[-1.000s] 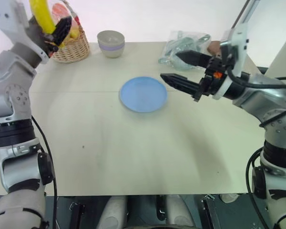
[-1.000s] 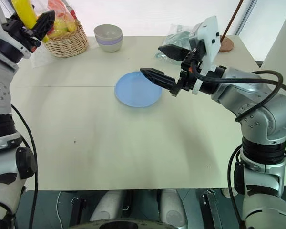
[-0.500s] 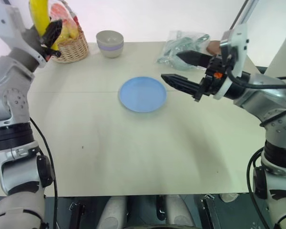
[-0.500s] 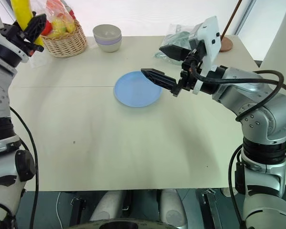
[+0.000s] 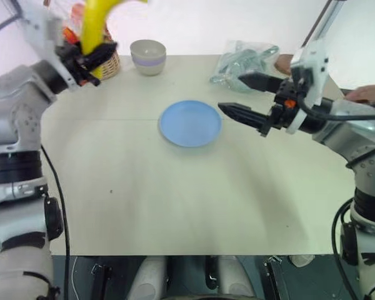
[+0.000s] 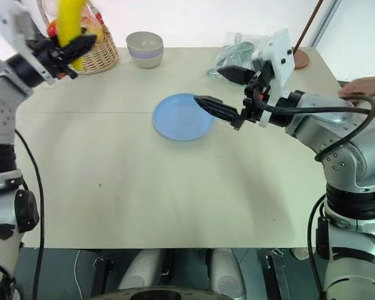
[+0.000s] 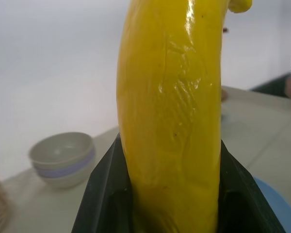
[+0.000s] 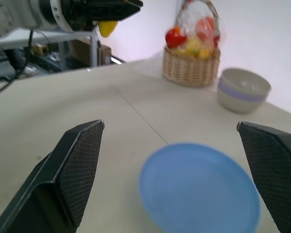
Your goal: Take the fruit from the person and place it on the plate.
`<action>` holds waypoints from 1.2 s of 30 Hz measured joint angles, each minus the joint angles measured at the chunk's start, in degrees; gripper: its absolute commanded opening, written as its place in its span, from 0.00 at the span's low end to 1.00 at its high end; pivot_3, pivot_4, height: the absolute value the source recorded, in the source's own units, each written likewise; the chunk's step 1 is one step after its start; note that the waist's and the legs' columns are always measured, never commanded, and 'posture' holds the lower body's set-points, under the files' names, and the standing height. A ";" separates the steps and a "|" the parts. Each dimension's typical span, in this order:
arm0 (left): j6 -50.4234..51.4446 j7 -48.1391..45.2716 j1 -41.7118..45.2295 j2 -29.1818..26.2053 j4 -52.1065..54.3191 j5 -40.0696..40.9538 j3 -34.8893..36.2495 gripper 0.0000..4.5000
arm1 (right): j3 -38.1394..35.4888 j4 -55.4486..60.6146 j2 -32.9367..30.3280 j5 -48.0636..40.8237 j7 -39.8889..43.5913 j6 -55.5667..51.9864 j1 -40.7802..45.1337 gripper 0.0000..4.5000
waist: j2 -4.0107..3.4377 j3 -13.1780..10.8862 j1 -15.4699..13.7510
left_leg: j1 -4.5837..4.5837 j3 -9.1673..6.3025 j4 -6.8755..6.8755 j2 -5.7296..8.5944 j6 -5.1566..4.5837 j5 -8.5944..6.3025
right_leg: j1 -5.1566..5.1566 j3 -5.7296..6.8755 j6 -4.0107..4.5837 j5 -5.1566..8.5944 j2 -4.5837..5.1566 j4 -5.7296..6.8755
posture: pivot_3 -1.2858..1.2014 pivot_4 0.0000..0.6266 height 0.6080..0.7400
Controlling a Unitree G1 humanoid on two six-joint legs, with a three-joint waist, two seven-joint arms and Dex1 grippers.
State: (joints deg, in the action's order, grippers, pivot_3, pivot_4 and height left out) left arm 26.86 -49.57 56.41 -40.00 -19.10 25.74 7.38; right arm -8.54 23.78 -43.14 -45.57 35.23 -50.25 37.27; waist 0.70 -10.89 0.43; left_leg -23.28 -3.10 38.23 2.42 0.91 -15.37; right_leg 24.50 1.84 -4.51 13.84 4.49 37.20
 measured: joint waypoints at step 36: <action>-25.78 -12.94 20.23 20.95 -57.38 -35.90 -19.28 0.23 | -0.90 8.04 -3.59 1.47 -3.40 -0.06 -5.83 1.00 | 0.19 -0.11 0.15 | -0.07 0.06 0.03 -0.03 -0.13 -0.06 | 0.08 0.01 -0.05 0.01 -0.03 0.02 | 0.52 0.24 1.00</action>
State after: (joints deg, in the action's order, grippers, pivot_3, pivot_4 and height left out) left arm 1.07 -62.52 76.64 -19.06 -76.48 -10.17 -11.91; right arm -9.44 31.82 -46.74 -44.10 31.84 -50.31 31.44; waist 0.89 -11.00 0.58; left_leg -23.36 -3.04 38.26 2.39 0.78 -15.43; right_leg 24.59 1.85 -4.56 13.85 4.46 37.22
